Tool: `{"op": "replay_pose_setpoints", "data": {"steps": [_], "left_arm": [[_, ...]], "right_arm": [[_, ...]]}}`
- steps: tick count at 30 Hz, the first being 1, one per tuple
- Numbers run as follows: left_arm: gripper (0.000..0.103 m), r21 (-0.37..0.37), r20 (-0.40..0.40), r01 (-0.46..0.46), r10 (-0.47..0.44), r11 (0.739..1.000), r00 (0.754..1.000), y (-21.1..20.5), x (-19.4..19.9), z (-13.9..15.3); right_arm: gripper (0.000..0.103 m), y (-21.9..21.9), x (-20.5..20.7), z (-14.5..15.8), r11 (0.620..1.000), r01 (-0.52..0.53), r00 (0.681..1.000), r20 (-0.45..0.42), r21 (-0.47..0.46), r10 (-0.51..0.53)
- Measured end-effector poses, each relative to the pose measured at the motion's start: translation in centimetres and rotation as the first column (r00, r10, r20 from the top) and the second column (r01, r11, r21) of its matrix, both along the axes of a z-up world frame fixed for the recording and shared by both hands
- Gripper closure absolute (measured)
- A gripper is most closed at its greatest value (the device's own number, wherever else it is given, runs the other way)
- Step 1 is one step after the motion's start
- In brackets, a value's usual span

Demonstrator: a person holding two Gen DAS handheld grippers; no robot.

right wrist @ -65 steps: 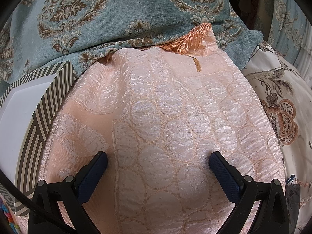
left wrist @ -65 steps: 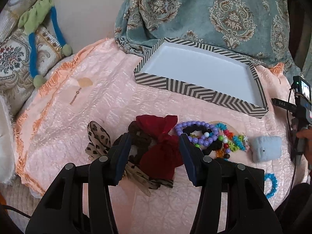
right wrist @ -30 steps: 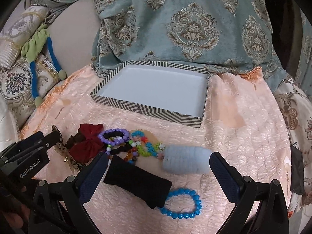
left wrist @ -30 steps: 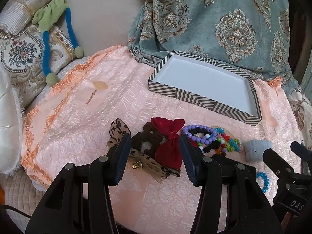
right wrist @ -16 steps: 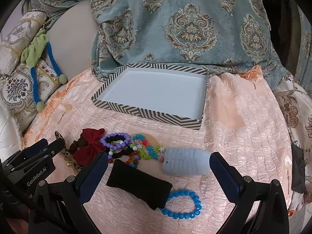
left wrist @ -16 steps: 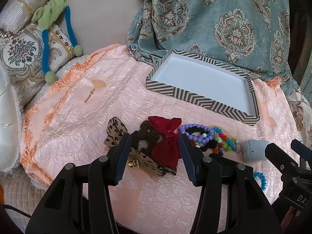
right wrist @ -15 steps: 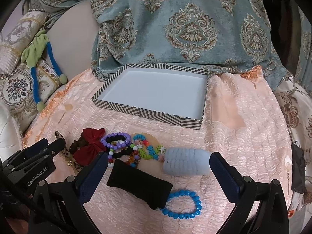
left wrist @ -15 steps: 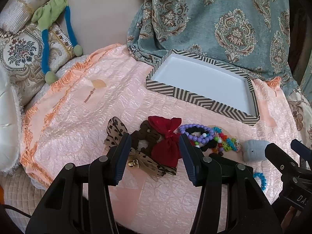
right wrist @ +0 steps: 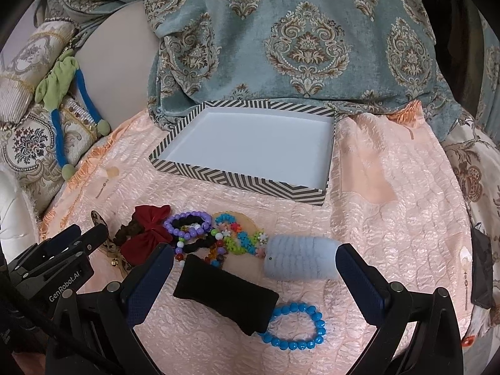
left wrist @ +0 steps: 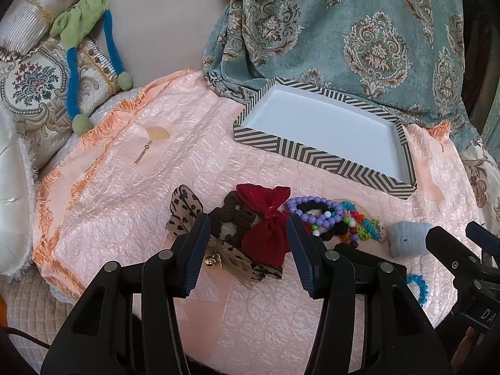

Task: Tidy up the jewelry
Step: 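Move the left gripper toward the leopard-print bow clip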

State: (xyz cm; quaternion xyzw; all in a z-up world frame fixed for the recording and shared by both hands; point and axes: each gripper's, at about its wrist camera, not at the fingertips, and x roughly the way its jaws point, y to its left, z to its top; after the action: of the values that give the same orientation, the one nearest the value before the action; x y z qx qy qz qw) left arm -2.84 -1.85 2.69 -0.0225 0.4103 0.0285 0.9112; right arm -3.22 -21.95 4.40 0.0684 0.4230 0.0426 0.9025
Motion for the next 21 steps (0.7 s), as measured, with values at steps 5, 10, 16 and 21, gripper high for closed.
{"op": "replay_pose_setpoints", "data": {"steps": [5, 10, 16, 21], "left_arm": [[0.052, 0.004, -0.001, 0.0, 0.0, 1.0, 1.0, -0.1, -0.03, -0.04], [0.052, 0.004, -0.006, 0.001, -0.001, 1.0, 1.0, -0.18, -0.02, -0.16], [0.052, 0.002, -0.009, 0.001, -0.001, 1.0, 1.0, -0.18, 0.0, -0.25], [0.052, 0.003, -0.011, -0.003, 0.003, 1.0, 1.0, -0.09, 0.03, -0.42]], "right_arm": [[0.0, -0.24, -0.01, -0.14, 1.0, 0.003, 1.0, -0.009, 0.006, -0.003], [0.0, -0.31, 0.14, -0.23, 1.0, 0.004, 1.0, -0.012, 0.003, -0.004], [0.0, -0.4, 0.23, -0.34, 1.0, 0.004, 1.0, -0.017, 0.004, -0.004], [0.0, -0.51, 0.27, -0.51, 1.0, 0.006, 1.0, -0.022, 0.007, -0.006]]}}
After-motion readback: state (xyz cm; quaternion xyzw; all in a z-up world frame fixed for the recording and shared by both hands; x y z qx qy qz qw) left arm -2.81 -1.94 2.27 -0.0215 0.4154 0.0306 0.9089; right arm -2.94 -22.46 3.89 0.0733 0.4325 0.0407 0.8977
